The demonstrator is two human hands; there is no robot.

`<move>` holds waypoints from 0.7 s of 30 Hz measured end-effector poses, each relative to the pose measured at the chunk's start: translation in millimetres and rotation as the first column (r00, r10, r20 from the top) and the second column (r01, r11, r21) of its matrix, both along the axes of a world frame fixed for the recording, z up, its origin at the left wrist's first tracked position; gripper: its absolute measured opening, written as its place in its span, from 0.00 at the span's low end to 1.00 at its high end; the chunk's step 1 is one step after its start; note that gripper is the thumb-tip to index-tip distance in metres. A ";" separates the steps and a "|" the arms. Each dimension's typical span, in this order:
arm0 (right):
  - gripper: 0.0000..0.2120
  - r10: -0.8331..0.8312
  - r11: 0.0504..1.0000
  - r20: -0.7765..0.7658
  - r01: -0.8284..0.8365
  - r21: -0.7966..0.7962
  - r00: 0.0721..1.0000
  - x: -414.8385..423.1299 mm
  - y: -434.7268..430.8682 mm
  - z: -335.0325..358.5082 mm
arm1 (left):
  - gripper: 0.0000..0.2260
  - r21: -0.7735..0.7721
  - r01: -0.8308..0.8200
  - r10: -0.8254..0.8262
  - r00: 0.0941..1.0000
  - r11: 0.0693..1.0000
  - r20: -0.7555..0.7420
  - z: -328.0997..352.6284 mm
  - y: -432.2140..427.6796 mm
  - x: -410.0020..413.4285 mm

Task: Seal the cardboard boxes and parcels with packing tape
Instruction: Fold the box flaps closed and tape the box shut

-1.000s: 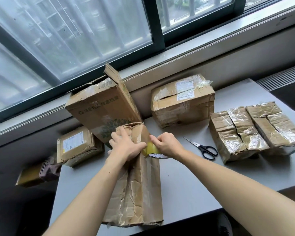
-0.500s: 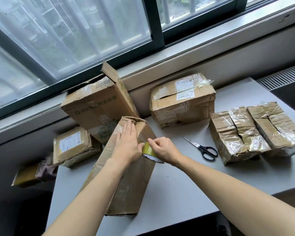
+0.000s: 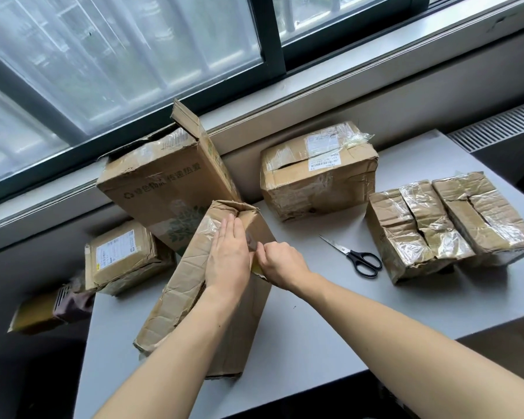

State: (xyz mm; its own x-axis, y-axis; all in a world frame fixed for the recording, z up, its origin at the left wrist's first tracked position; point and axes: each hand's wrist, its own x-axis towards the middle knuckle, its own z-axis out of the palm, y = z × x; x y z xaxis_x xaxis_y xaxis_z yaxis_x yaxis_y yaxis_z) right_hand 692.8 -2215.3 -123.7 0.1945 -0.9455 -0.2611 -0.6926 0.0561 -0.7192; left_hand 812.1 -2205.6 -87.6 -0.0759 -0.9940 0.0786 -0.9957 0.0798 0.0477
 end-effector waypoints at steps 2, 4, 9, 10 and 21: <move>0.24 0.015 0.999 0.038 -0.016 0.033 0.999 -2.8 -3.7 -2.4 | 0.32 -0.007 -0.014 0.015 1.000 1.000 0.007 -0.8 1.3 -2.0; 0.22 0.011 0.999 0.115 -0.017 0.052 0.993 -7.5 -6.0 -6.3 | 0.30 0.002 -0.030 0.030 1.000 1.000 -0.006 0.4 0.4 -2.4; 0.20 -0.113 0.993 0.234 0.116 0.003 0.966 -34.2 -2.1 -10.7 | 0.24 0.005 -0.071 0.071 0.997 0.997 -0.008 6.8 -6.6 -4.7; 0.18 -0.147 0.988 0.220 0.155 -0.021 0.964 -43.2 -2.9 -13.6 | 0.23 -0.011 -0.068 0.068 0.998 0.998 -0.003 7.7 -7.9 -4.9; 0.17 -0.075 0.994 -0.494 0.107 0.038 0.866 -132.5 -4.9 -79.7 | 0.19 -0.247 0.078 -0.117 0.982 0.966 -0.147 27.8 -11.4 -25.6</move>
